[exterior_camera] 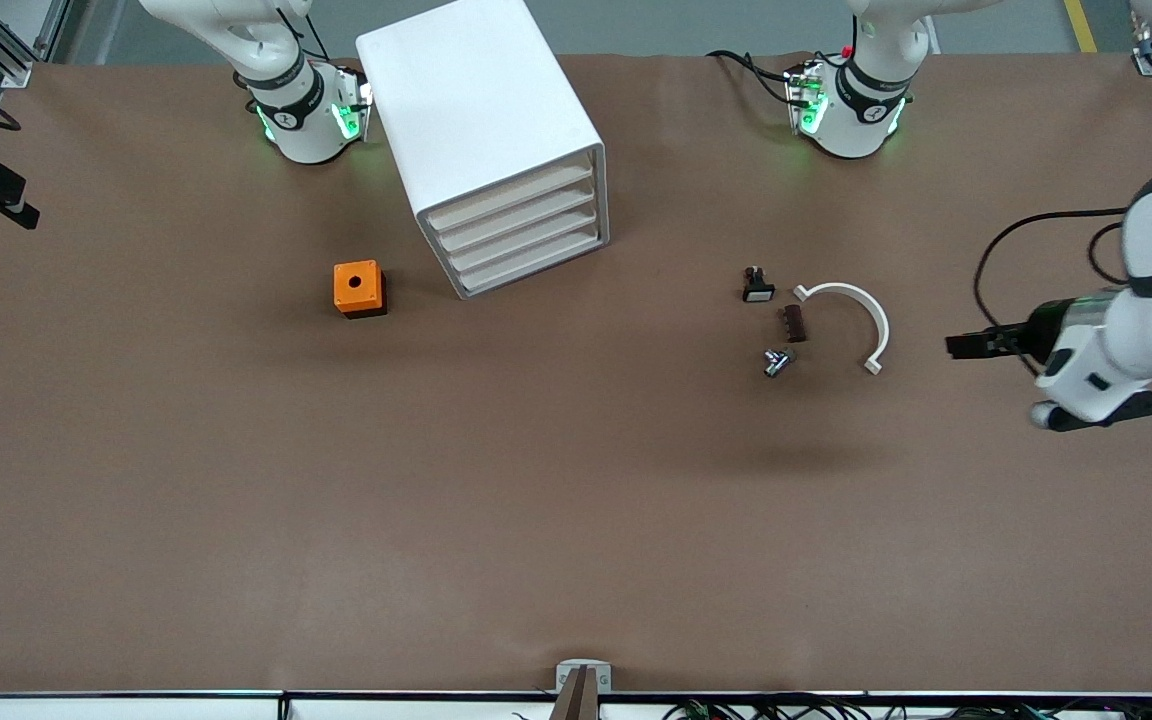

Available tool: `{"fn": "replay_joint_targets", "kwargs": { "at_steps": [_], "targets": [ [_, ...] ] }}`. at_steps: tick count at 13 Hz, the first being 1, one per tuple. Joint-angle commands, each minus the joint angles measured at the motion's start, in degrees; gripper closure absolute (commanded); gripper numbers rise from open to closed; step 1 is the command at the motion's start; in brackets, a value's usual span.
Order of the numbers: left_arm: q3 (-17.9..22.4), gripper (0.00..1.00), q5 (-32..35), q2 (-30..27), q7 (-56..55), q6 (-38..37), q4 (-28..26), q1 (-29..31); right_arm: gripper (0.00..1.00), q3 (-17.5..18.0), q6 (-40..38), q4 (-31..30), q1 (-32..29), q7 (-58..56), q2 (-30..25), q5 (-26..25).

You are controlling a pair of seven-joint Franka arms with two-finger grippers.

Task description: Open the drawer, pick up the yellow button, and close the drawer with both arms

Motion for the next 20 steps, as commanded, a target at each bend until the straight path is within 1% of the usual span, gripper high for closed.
{"fn": "replay_joint_targets", "kwargs": {
  "at_steps": [1,2,4,7,9,11,12,14,16,17,18,19,20],
  "targets": [
    [0.0,0.0,-0.6,1.8,-14.9,-3.7,2.6,-6.5,0.0,1.0,0.0,-0.2,-1.3,-1.0,-1.0,-0.2],
    [0.1,0.0,-2.7,2.7,-21.8,-5.2,3.7,-9.0,0.0,1.1,0.0,-0.1,-1.3,-1.0,-1.0,-0.2],
    [0.1,0.0,-8.8,4.4,-35.3,-5.8,6.2,-12.3,0.0,1.1,0.0,-0.2,-1.3,-1.0,-1.0,-0.2],
    [0.1,0.0,-18.9,6.7,-57.8,-5.9,7.4,-15.6,0.0,1.1,0.0,-0.2,-1.3,-1.0,-0.9,-0.2],
    [0.0,0.0,-25.3,9.3,-74.1,-6.2,7.7,-17.4,0.0,1.1,0.0,-0.1,-1.3,-1.0,-0.9,-0.2],
    [0.0,0.0,-32.1,12.6,-86.4,-9.1,8.9,-18.9,0.0,0.9,0.0,0.3,-1.5,-0.4,-0.6,-0.2],
    [0.0,0.0,-35.8,14.1,-91.2,-10.9,8.9,-19.1,0.0,0.9,0.0,0.5,-1.4,-0.4,0.3,-0.3],
    [0.0,0.0,-42.1,16.8,-99.0,-11.9,8.9,-20.1,0.0,1.0,0.0,0.4,-1.3,-0.7,1.9,-0.2],
    [0.0,0.0,-46.4,19.0,-104.9,-11.9,8.9,-20.1,0.0,0.9,0.7,0.4,-1.6,-1.0,3.6,-0.2],
    [-0.2,0.0,-47.9,20.0,-107.3,-12.1,8.9,-20.2,0.0,0.8,0.8,0.7,-1.5,-1.1,5.0,-0.3],
    [-1.3,0.0,-48.9,21.1,-109.2,-12.2,8.8,-20.2,0.0,0.9,1.6,0.7,-1.7,-1.0,6.0,-0.3],
    [-2.3,0.0,-49.5,21.9,-111.0,-12.3,8.8,-20.2,0.0,0.8,1.6,1.0,-1.7,-1.0,9.4,-0.4],
    [-3.3,0.01,-50.0,22.9,-112.2,-12.3,8.8,-20.3,0.0,0.8,1.8,2.1,-1.8,-1.0,10.9,-0.5]
  ]
}}
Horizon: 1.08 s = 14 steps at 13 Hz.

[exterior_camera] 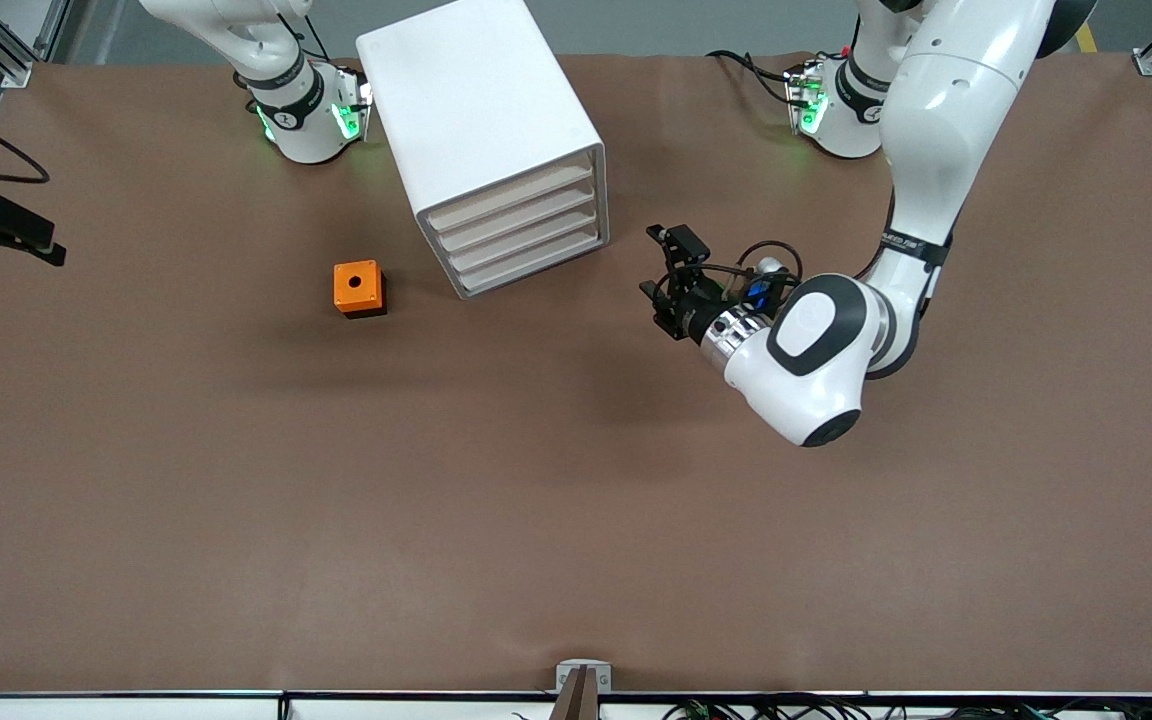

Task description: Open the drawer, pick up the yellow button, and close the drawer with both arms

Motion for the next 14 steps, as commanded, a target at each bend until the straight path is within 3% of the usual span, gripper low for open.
{"fn": "replay_joint_targets", "kwargs": {
  "at_steps": [1,2,5,9,14],
  "targets": [
    [-2.8,0.1,-2.2,3.0,-4.8,-1.2,1.7,-0.1,0.0,0.9,0.3,2.2,-2.6,-1.1,4.5,-0.3],
    [-3.4,0.2,-2.8,3.7,-5.8,-1.2,1.7,-1.1,0.0,0.9,0.1,2.4,-2.7,-1.1,6.2,-0.3],
    [-3.4,0.36,-4.2,4.5,-6.5,-1.2,1.2,-4.5,0.0,1.1,-0.5,2.3,-2.1,3.1,6.1,0.2],
    [-3.4,0.44,-5.0,5.8,-7.2,-1.1,0.9,-7.9,0.0,1.4,-1.7,1.1,1.8,20.6,5.8,3.4],
    [-3.4,0.52,-6.5,6.0,-10.5,-1.1,-1.0,-10.5,0.0,1.4,0.4,0.1,17.8,48.9,5.2,5.8]
  ]
}}
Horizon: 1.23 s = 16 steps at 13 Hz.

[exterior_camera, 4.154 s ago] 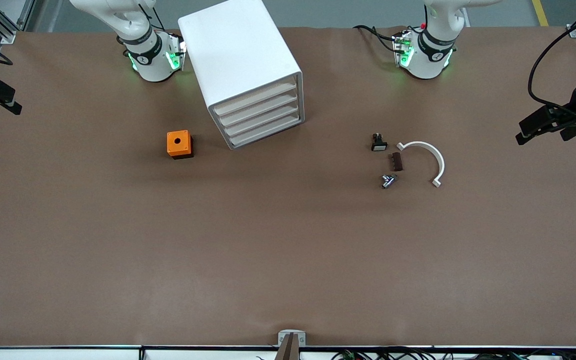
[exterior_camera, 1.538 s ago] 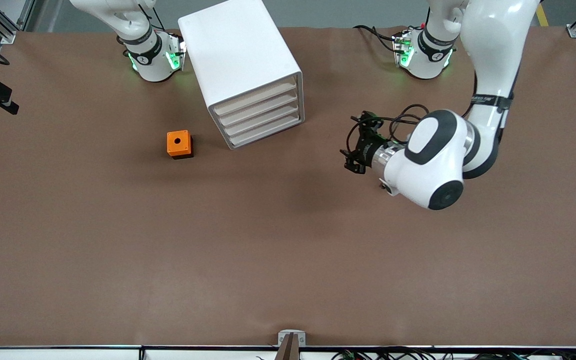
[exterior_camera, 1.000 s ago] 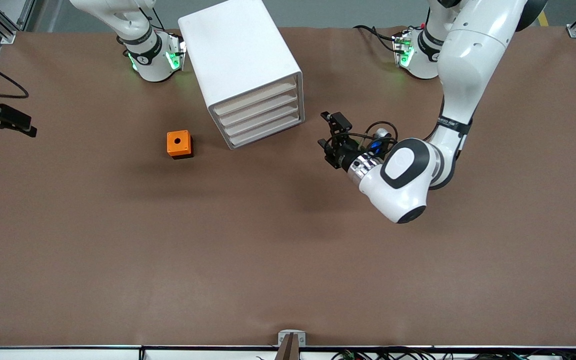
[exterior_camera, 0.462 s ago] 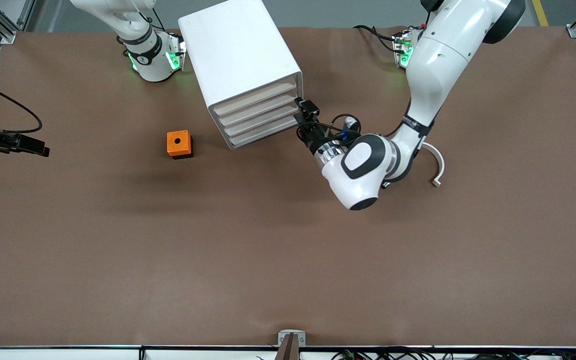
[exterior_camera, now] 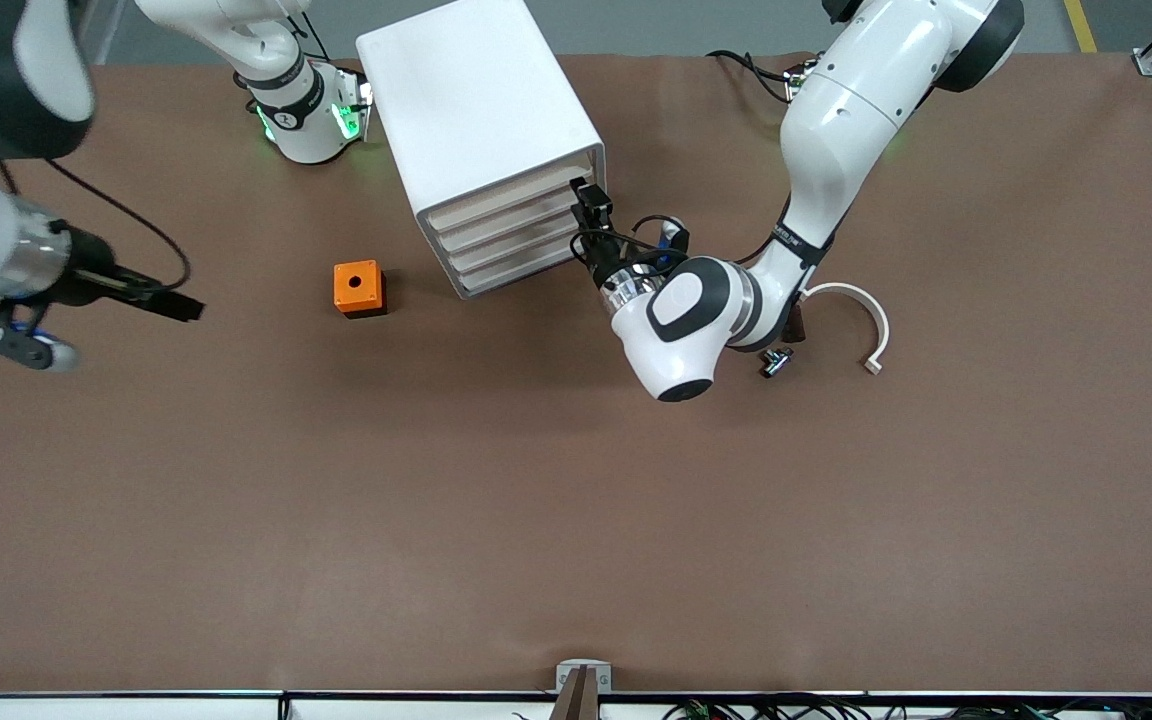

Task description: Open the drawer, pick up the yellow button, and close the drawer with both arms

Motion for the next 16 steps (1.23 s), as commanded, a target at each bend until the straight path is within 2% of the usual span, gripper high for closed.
{"fn": "replay_joint_targets", "kwargs": {
  "at_steps": [1,3,9,11,16],
  "targets": [
    [0.1,0.53,-1.9,0.0,-1.3,-0.6,-1.3,-1.6,0.0,-0.5,2.0,-0.6,9.2,13.4,-0.8,0.3],
    [0.1,0.58,-1.9,0.0,-1.4,-0.7,-1.9,-3.0,0.0,-0.5,3.2,-0.7,14.8,21.5,-0.6,0.3],
    [0.1,0.9,-3.0,0.2,-1.5,-0.6,-2.2,-4.4,0.0,-0.5,8.3,-0.8,25.7,39.9,0.9,0.3],
    [0.1,0.93,-3.1,0.2,-1.6,-0.6,-2.2,-4.2,0.0,-0.5,10.1,-0.8,28.4,44.8,2.0,0.3],
    [0.2,0.93,-4.4,0.1,-1.8,-0.6,-2.0,-1.1,0.0,-0.5,13.8,-0.8,34.1,54.5,4.9,0.3]
  ]
}}
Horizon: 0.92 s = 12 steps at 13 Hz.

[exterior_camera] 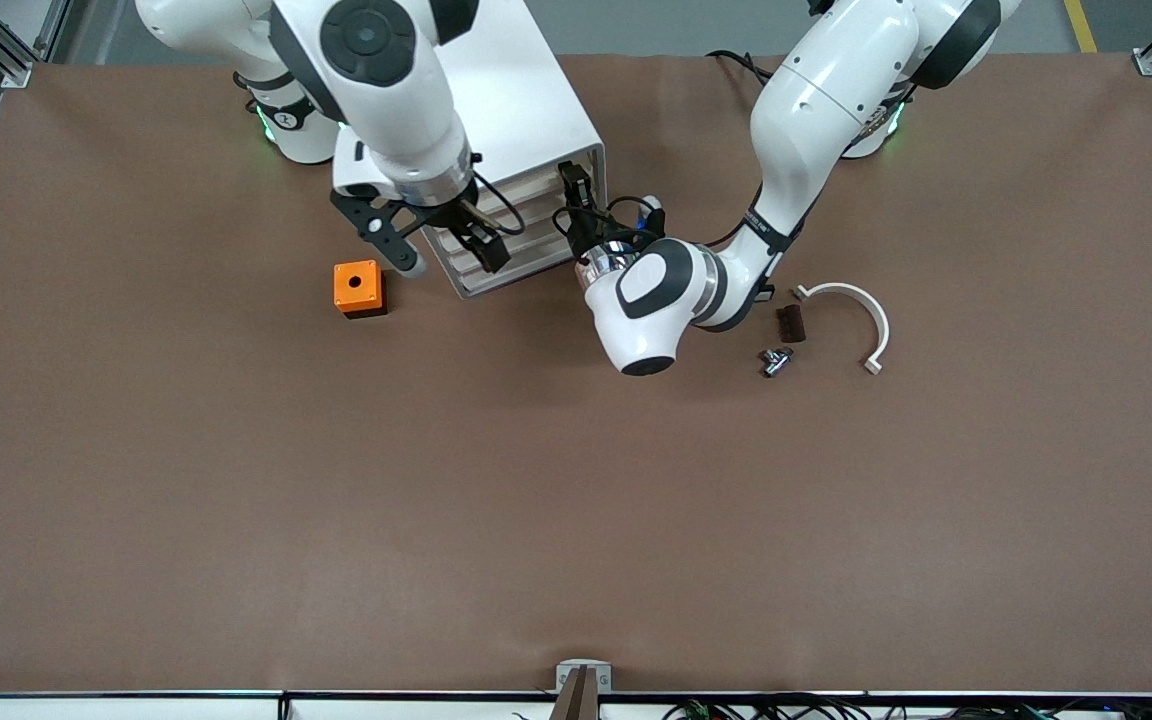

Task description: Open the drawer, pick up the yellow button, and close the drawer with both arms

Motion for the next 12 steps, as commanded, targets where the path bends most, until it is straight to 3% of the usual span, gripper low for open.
{"fn": "replay_joint_targets", "kwargs": {
  "at_steps": [1,12],
  "targets": [
    [0.0,0.92,-3.0,-0.2,-0.5,-0.5,0.4,3.2,0.0,-0.8,2.0,0.1,2.8,4.8,1.2,0.2],
    [0.6,0.86,-4.7,-0.2,-0.3,-0.4,0.9,13.2,0.0,-0.8,4.3,0.1,9.7,11.4,3.4,0.2]
  ]
}}
